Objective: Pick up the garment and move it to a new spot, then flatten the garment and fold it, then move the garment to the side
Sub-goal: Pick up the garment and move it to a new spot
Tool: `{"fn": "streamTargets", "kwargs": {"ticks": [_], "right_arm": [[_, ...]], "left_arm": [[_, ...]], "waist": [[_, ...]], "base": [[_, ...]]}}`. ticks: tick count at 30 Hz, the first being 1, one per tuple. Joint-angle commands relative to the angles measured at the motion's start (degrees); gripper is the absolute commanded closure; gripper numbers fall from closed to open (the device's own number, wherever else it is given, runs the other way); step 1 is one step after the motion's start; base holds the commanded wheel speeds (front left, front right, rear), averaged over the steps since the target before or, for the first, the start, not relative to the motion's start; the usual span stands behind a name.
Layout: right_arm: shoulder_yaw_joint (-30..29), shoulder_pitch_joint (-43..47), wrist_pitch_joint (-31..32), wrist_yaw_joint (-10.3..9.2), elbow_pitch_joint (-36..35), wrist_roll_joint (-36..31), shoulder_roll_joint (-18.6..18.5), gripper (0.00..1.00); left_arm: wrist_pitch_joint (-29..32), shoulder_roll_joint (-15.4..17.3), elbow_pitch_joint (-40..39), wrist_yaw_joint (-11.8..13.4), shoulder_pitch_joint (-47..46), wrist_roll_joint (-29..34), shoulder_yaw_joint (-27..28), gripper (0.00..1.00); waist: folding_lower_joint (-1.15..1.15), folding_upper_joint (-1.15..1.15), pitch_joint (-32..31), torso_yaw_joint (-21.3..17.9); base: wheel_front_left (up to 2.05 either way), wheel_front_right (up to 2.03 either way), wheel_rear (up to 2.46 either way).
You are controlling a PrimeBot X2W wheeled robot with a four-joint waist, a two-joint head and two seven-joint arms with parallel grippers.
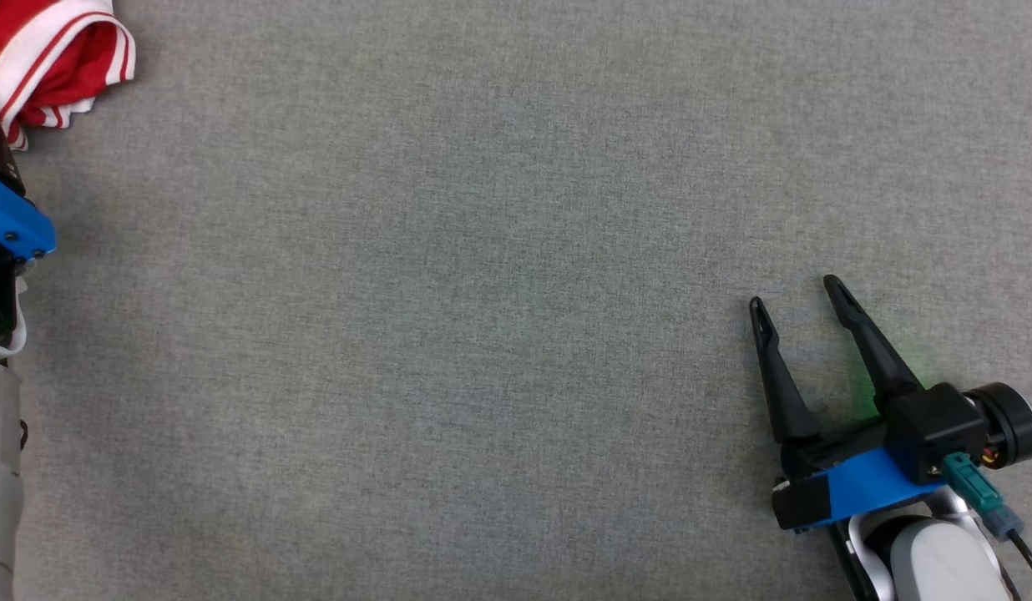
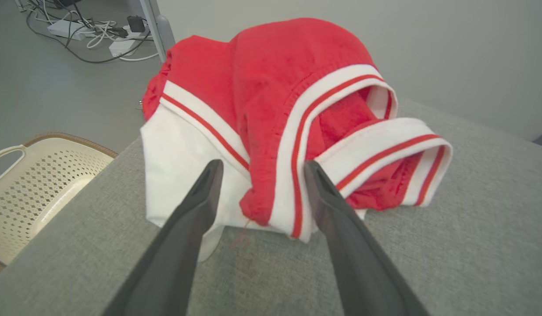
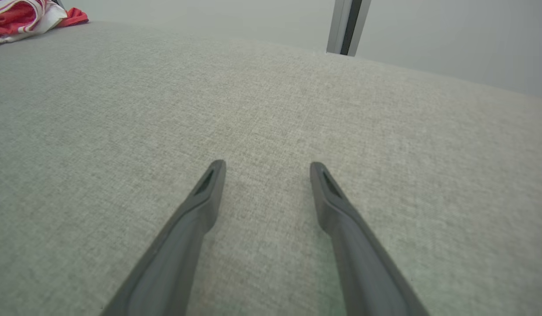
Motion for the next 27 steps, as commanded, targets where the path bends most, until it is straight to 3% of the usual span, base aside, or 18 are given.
{"fn": "streamTargets", "kwargs": {"ticks": [1, 2, 3, 4, 5, 12, 20, 27], "right_arm": [[-0.06, -0.64, -0.48, 0.01, -0.23, 0.32, -0.14, 0.00], [-0.08, -0.75, -0.57, 0.01, -0.10, 0.48, -0.14, 0.00], [-0.12, -1.00, -0.80, 0.01, 0.15, 0.67, -0.14, 0.00], [-0.13, -1.20, -1.01, 0.01, 0.38, 0.76, -0.14, 0.00], [-0.06, -1.35, -1.13, 0.01, 0.65, 0.96, -0.14, 0.00], [0.84, -2.36, -2.88, 0.01, 3.79, 2.71, -0.14, 0.00], [0.46, -1.92, -5.33, 0.01, 9.25, 5.38, -0.12, 0.00], [-0.13, 0.53, -7.24, 0.01, 15.28, 7.89, -0.13, 0.00]], "left_arm": [[-0.46, -0.01, 0.80, -0.40, -1.23, -0.49, 0.01, 0.00], [-0.90, -0.14, 1.72, -0.70, -1.68, -0.63, 0.05, 0.00], [-1.32, -0.16, 2.54, -1.07, -2.04, -0.73, -0.02, 0.23], [-1.74, -0.23, 3.25, -1.56, -2.45, -0.77, -0.30, 0.65], [-2.08, -0.26, 3.84, -2.03, -2.78, -0.59, -0.72, 1.00], [-5.33, 1.35, 5.94, -4.02, -4.85, 0.56, -2.72, 1.00], [-8.28, 4.37, 3.83, -4.85, -6.95, 3.48, -6.52, 1.00], [-7.93, 2.37, -4.19, -5.29, -9.15, 6.97, -13.34, 1.00]], "waist": [[-0.02, 0.00, 0.27, -0.03], [-0.02, 0.00, 0.39, -0.12], [-0.02, 0.00, 0.44, -0.21], [-0.02, 0.00, 0.43, -0.29], [-0.02, 0.00, 0.29, -0.37], [-0.02, 0.00, -3.20, -1.39], [-0.02, 0.00, -12.41, -4.55], [-0.02, 0.00, -22.34, -8.01]], "base": [[0.00, 0.00, 0.00], [0.00, 0.00, 0.00], [0.00, 0.00, 0.00], [0.00, 0.00, 0.00], [0.00, 0.00, 0.00], [0.00, 0.00, 0.00], [0.00, 0.00, 0.00], [0.00, 0.00, 0.00]]}}
